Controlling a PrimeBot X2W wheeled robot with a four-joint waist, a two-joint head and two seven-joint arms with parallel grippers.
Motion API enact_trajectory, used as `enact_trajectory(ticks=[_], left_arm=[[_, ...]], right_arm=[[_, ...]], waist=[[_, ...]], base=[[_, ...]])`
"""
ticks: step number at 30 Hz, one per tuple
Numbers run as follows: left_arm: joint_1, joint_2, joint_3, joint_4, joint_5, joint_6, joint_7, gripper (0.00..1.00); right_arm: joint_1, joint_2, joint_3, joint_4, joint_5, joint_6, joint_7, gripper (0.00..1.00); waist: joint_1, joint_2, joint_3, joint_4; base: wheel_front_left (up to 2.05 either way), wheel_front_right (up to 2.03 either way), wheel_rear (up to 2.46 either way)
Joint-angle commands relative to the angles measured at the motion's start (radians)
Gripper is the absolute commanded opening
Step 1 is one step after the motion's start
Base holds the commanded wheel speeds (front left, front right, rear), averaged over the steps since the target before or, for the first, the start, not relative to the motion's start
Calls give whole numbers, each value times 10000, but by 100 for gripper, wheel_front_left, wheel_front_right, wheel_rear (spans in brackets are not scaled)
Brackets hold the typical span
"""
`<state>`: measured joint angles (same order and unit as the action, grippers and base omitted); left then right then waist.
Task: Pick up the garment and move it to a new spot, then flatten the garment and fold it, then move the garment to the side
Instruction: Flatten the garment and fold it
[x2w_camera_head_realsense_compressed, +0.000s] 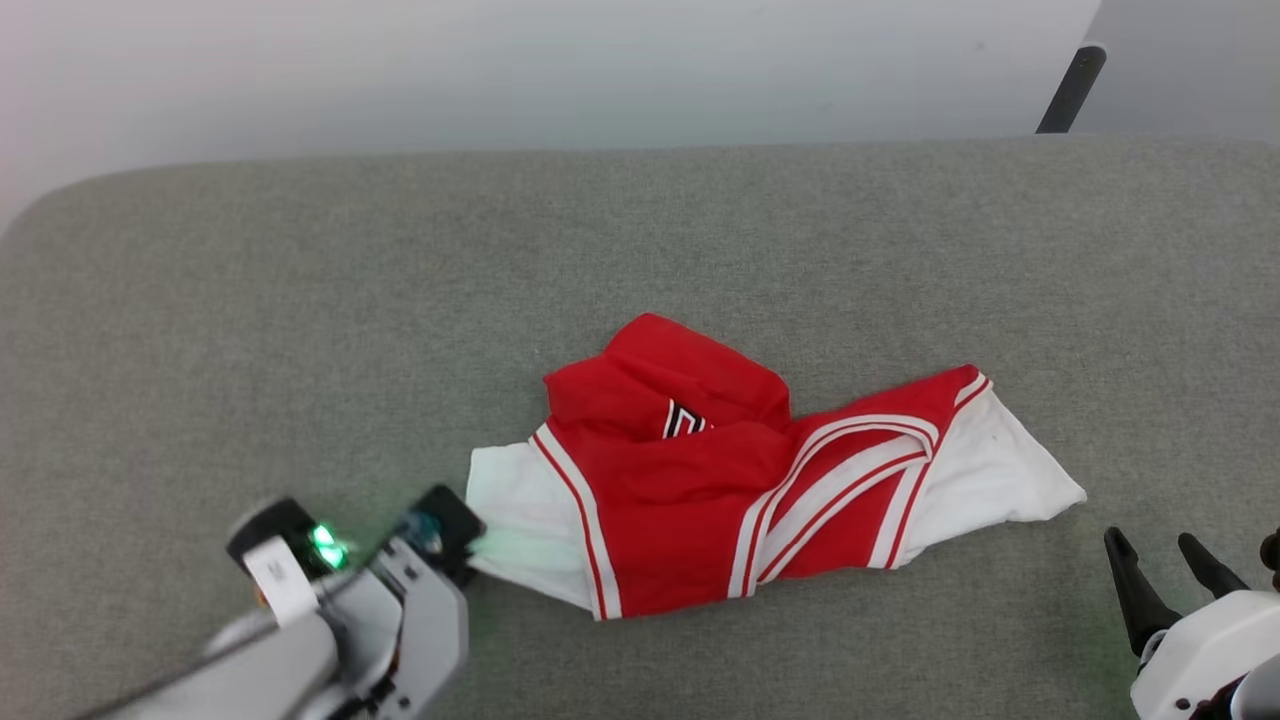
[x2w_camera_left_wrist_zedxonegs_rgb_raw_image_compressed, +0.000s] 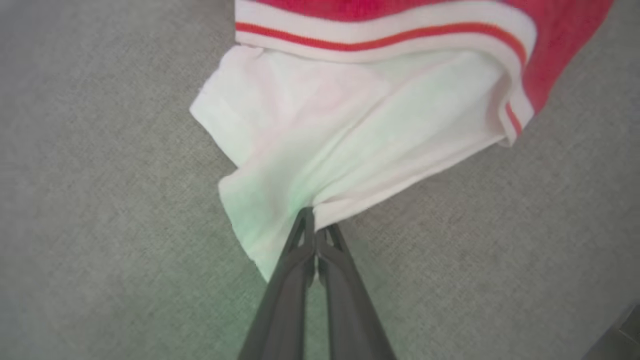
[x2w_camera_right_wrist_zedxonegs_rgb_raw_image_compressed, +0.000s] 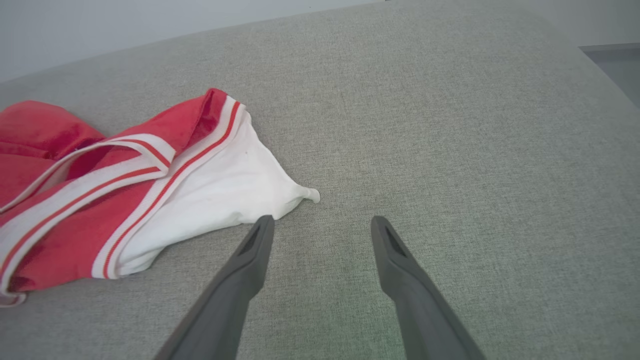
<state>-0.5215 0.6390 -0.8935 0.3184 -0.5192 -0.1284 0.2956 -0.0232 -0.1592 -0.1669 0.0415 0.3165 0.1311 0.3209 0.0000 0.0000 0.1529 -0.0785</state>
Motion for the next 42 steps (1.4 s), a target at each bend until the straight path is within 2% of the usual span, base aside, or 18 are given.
enact_trajectory(ticks=[1, 8, 14, 21, 30, 34, 42], left_arm=[[-203, 120, 67, -199, -163, 24, 111, 0], [-1153, 691, 358, -1257, -950, -5, 980, 0], [-2056, 629, 671, -1080, -1538, -10, 1460, 0], [-3159, 299, 1109, 398, -1859, 25, 1562, 0], [-4350, -30, 1665, 2904, -1977, 586, 1450, 0], [-4697, -167, 1705, 3867, -1916, 688, 1350, 0], [-4937, -643, 1712, 5420, -2137, 509, 1088, 0]], right_arm=[[118, 5, -19, 20, 97, -7, -47, 100], [159, 23, 83, 89, 104, -7, 8, 100], [15, 8, 287, 141, 137, -7, 24, 100], [-169, 11, 470, 234, 165, -7, 10, 100], [-438, 82, 632, 372, 213, -7, -99, 100], [-663, 107, 743, 466, 265, -7, -211, 100], [-1021, 159, 948, 720, 240, -7, -352, 100]], waist=[[0, 0, -29, -9], [0, 0, -122, -85], [0, 0, -16, -284], [0, 0, 315, -686], [0, 0, 924, -1147], [0, 0, 1232, -1310], [0, 0, 1539, -1370]], base=[[0, 0, 0], [0, 0, 0], [0, 0, 0], [0, 0, 0], [0, 0, 0], [0, 0, 0], [0, 0, 0]])
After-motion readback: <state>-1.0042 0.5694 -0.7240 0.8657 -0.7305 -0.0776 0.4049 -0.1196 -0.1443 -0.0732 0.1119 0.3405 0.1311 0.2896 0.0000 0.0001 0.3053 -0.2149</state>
